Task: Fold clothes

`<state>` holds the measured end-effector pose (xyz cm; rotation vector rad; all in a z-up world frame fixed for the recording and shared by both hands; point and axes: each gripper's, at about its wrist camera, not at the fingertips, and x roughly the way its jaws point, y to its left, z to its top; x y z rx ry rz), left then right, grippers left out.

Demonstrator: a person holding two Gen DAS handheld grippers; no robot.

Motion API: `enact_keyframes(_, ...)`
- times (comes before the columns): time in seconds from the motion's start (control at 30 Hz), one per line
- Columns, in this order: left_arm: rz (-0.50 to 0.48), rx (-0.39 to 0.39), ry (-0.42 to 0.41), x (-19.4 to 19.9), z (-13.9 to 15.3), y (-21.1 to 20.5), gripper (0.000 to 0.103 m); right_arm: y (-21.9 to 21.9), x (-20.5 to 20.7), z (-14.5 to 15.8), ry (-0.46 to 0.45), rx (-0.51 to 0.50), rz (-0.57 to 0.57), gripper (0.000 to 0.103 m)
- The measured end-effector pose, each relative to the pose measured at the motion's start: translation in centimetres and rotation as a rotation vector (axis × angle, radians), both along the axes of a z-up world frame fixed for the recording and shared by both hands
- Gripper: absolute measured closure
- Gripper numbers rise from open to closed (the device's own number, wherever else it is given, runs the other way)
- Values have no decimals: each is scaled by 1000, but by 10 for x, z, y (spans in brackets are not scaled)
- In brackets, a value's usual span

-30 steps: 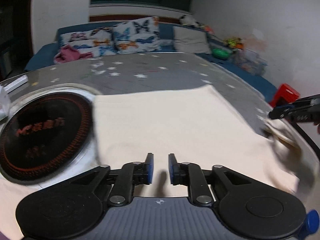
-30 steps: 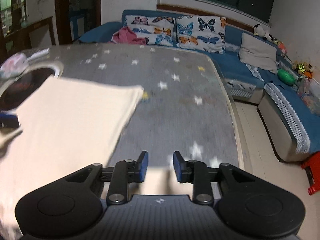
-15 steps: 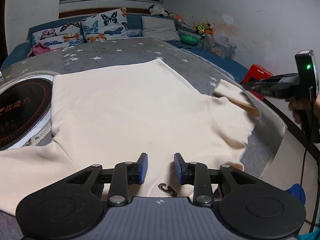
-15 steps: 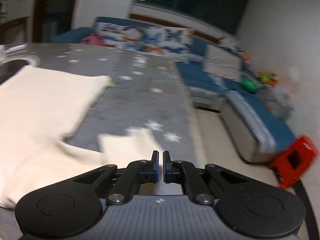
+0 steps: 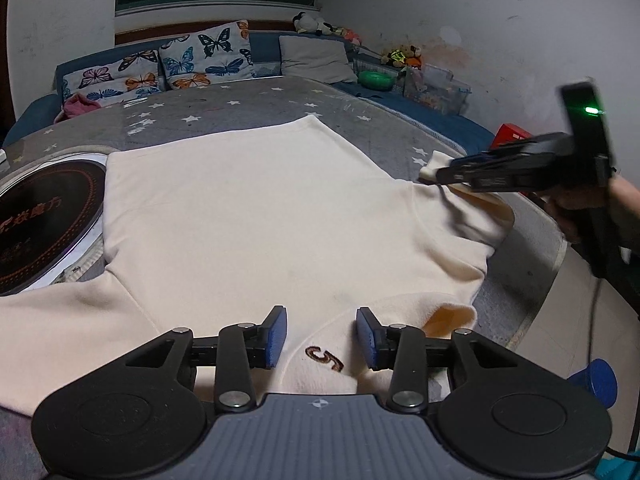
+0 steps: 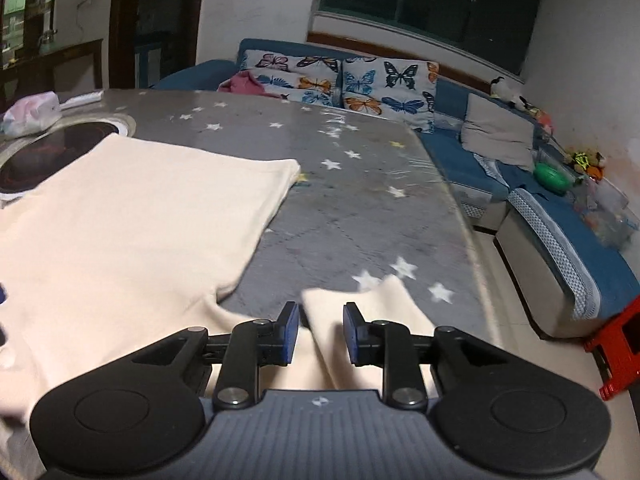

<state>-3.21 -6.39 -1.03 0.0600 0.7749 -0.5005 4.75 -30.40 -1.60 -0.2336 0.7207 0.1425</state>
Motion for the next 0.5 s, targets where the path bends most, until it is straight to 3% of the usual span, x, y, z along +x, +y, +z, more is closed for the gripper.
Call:
enact_keyframes(0.1, -5, 8, -3, -4, 1, 0, 59, 6, 13, -9, 12, -7, 5, 81)
enact_keyframes(0.17, -9, 11, -7, -5, 3, 1, 59, 5, 14, -10, -2, -28, -6, 94)
enact_keyframes(0.23, -13, 7, -17, -6, 7, 2, 59, 4, 11, -7, -29, -62, -29, 97)
enact_keyframes(0.5, -50, -30, -40, 6, 17, -13, 59, -50, -36, 22, -159, -156, -242, 98)
